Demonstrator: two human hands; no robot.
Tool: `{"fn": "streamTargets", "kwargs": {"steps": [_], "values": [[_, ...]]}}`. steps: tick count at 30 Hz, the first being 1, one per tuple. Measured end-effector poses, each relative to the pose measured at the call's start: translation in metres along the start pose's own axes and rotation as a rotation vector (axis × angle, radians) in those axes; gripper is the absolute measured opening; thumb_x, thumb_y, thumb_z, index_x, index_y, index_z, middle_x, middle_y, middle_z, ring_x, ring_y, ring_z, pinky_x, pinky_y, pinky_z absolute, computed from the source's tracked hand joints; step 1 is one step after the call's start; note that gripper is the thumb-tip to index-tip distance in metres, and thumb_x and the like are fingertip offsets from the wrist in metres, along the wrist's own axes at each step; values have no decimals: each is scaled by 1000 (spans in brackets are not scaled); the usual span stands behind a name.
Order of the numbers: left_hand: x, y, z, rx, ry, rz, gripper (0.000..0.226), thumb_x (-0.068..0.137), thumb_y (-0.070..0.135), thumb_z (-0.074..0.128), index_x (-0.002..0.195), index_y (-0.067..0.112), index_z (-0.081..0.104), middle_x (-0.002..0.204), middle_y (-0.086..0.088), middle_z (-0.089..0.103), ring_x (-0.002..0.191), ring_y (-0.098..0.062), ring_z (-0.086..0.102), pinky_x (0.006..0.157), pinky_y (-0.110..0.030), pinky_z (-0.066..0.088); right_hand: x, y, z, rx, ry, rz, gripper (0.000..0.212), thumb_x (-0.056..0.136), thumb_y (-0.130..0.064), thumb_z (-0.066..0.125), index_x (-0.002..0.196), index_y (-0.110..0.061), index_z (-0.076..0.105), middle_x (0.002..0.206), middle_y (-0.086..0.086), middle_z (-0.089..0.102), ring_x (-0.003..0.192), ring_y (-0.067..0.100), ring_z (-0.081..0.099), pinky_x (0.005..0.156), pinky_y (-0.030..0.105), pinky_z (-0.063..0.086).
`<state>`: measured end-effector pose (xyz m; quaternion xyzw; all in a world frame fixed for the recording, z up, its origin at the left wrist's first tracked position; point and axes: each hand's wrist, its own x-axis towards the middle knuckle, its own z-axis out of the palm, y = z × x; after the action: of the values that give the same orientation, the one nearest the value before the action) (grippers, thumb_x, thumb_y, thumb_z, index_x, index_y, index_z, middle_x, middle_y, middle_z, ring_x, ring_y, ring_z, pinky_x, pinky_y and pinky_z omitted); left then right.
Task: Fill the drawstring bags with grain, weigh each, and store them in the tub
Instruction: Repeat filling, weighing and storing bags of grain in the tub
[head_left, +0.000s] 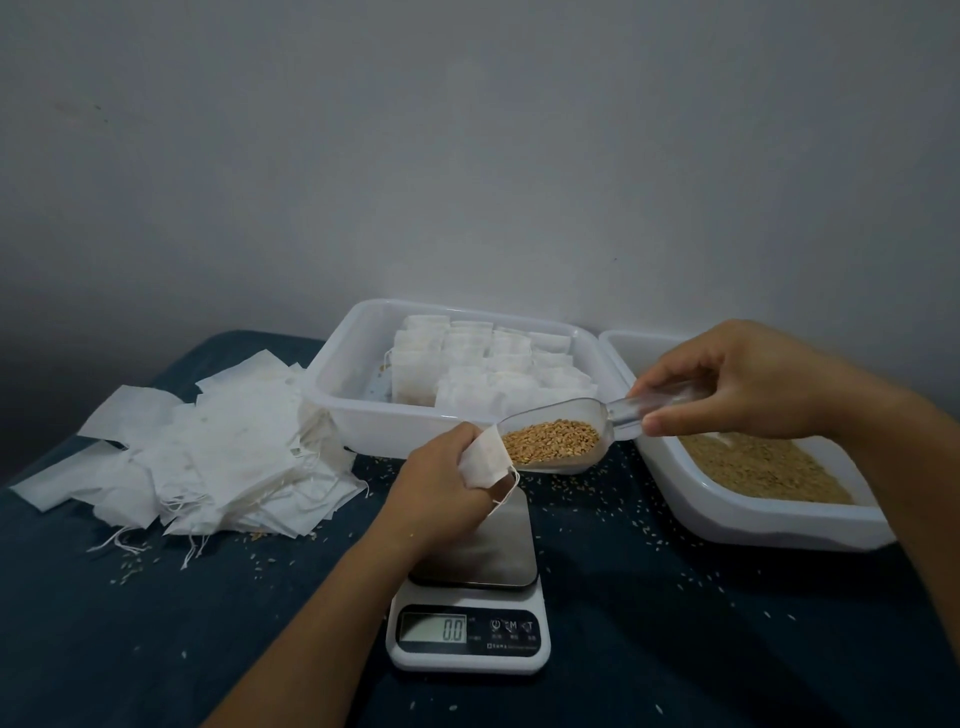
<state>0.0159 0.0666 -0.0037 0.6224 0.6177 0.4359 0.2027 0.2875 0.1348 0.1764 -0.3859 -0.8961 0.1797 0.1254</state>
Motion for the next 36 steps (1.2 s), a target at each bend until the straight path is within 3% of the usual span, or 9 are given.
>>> {"fn": "streamTargets", "kwargs": {"steps": [8, 12, 16, 21, 28, 32, 36], "values": [[0, 1, 1, -6, -3, 14, 25, 87, 40, 79, 98, 28, 59, 90, 10, 65, 81, -6, 60, 65, -21, 47, 1, -4, -5, -40, -20, 16, 24, 74, -41, 91, 96, -45, 81, 84, -21, 78, 74, -3, 70, 68, 7, 49], [-1, 2, 0, -19, -8, 20, 23, 88, 40, 78, 92, 32, 57, 87, 11, 64, 78, -5, 59, 60, -14, 41, 0, -6, -7, -59, -30, 19, 26, 72, -46, 89, 97, -45, 81, 86, -22, 78, 77, -2, 71, 69, 10, 50], [-1, 1, 1, -39, -2, 28, 24, 88, 39, 78, 88, 35, 55, 84, 13, 64, 76, -2, 59, 59, -12, 41, -2, -9, -9, -45, -24, 13, 30, 66, -54, 86, 95, -46, 81, 85, -21, 78, 75, -3, 71, 69, 7, 49], [0, -2, 2, -56, 14, 51, 28, 88, 37, 79, 80, 34, 52, 82, 22, 63, 75, 3, 59, 58, -10, 43, -2, -8, -9, -51, -23, 10, 23, 75, -38, 91, 95, -41, 82, 73, -22, 75, 60, -7, 64, 61, 6, 45], [0, -2, 2, -73, 11, 53, 25, 87, 38, 79, 82, 35, 54, 82, 24, 64, 76, 5, 59, 59, -9, 42, -4, -9, -11, -26, -22, 17, 21, 75, -38, 91, 94, -42, 82, 76, -18, 77, 60, -5, 64, 61, 8, 47], [0, -2, 1, -84, 12, 56, 22, 87, 37, 79, 85, 37, 57, 81, 15, 65, 78, 5, 60, 61, -9, 44, -5, -10, -12, -24, -16, 23, 23, 74, -42, 90, 94, -48, 81, 81, -18, 78, 66, -4, 68, 65, 8, 48], [-1, -1, 0, -86, 5, 61, 26, 87, 36, 79, 82, 40, 54, 81, 23, 65, 77, 7, 59, 60, -8, 43, -7, -12, -12, -2, -27, 24, 28, 68, -54, 85, 95, -54, 78, 74, -18, 76, 58, -4, 62, 61, 9, 46]]}}
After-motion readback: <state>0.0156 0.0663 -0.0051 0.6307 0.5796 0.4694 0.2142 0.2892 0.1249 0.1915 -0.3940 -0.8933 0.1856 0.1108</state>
